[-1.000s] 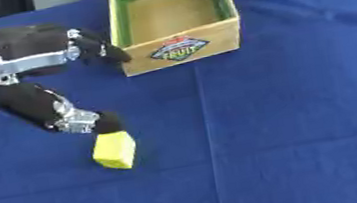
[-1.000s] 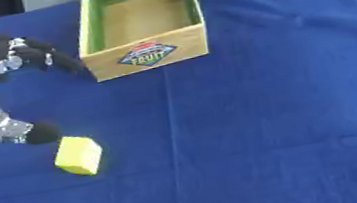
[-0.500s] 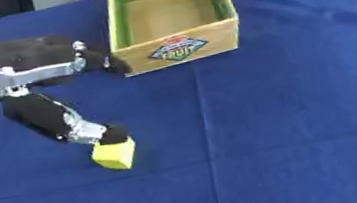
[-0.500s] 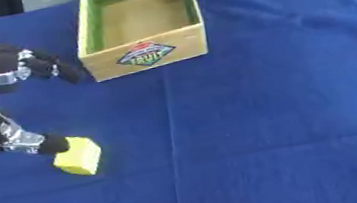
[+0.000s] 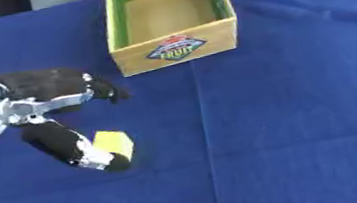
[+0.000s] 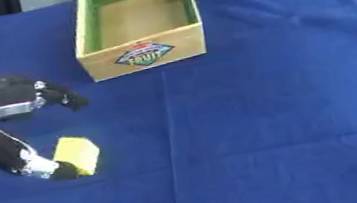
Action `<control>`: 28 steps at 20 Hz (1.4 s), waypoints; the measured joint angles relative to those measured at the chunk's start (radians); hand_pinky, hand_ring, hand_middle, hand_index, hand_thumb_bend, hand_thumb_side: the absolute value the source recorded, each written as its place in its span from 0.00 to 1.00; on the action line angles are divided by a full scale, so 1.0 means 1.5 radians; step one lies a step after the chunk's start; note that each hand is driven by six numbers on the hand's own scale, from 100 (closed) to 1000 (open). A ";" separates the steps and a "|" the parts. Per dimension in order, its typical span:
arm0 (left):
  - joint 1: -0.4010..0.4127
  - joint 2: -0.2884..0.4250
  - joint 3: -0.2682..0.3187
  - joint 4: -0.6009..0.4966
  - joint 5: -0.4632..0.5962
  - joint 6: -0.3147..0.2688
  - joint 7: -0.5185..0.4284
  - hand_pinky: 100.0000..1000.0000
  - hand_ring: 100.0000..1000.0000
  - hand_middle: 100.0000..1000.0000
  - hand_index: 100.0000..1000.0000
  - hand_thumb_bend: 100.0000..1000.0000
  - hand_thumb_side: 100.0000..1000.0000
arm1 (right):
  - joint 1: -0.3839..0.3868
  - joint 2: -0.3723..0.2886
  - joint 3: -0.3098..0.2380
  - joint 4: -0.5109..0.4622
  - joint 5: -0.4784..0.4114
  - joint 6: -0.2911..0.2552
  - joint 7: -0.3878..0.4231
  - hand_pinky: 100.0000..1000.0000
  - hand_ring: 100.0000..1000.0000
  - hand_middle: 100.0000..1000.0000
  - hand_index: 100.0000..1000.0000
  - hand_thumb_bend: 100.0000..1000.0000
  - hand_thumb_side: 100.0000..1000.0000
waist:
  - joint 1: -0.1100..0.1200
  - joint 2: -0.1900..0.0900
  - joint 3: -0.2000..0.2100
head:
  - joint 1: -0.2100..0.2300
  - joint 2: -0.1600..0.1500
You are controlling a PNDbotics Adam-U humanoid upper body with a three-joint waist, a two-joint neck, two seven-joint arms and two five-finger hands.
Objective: Pick up objects on the table and place them in the box.
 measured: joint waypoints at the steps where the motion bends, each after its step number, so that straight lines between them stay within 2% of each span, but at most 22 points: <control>1: 0.004 0.000 0.000 0.000 -0.006 -0.002 0.002 0.77 0.84 0.77 0.97 0.68 0.82 | 0.000 0.000 0.000 0.000 0.000 0.000 0.000 0.64 0.68 0.53 0.70 0.00 1.00 | 0.000 0.000 0.000 | 0.000 0.000; 10: 0.031 0.000 0.005 0.000 -0.077 -0.026 0.053 0.77 0.84 0.77 0.94 0.67 0.73 | 0.000 0.001 0.000 0.000 -0.001 0.000 0.000 0.64 0.68 0.53 0.70 0.00 1.00 | -0.002 0.000 0.003 | -0.002 0.000; 15: 0.044 0.000 0.005 0.000 -0.119 -0.031 0.062 0.75 0.83 0.77 0.93 0.65 0.68 | 0.000 0.001 0.000 0.000 -0.001 0.001 0.001 0.64 0.68 0.53 0.70 0.00 1.00 | -0.002 0.003 0.000 | -0.001 0.000; 28: 0.043 -0.048 -0.016 0.027 -0.227 -0.049 0.102 0.68 0.79 0.71 0.86 0.58 0.69 | 0.000 0.006 0.000 0.000 -0.003 0.003 0.003 0.65 0.68 0.53 0.70 0.00 1.00 | -0.005 0.009 -0.006 | 0.003 -0.002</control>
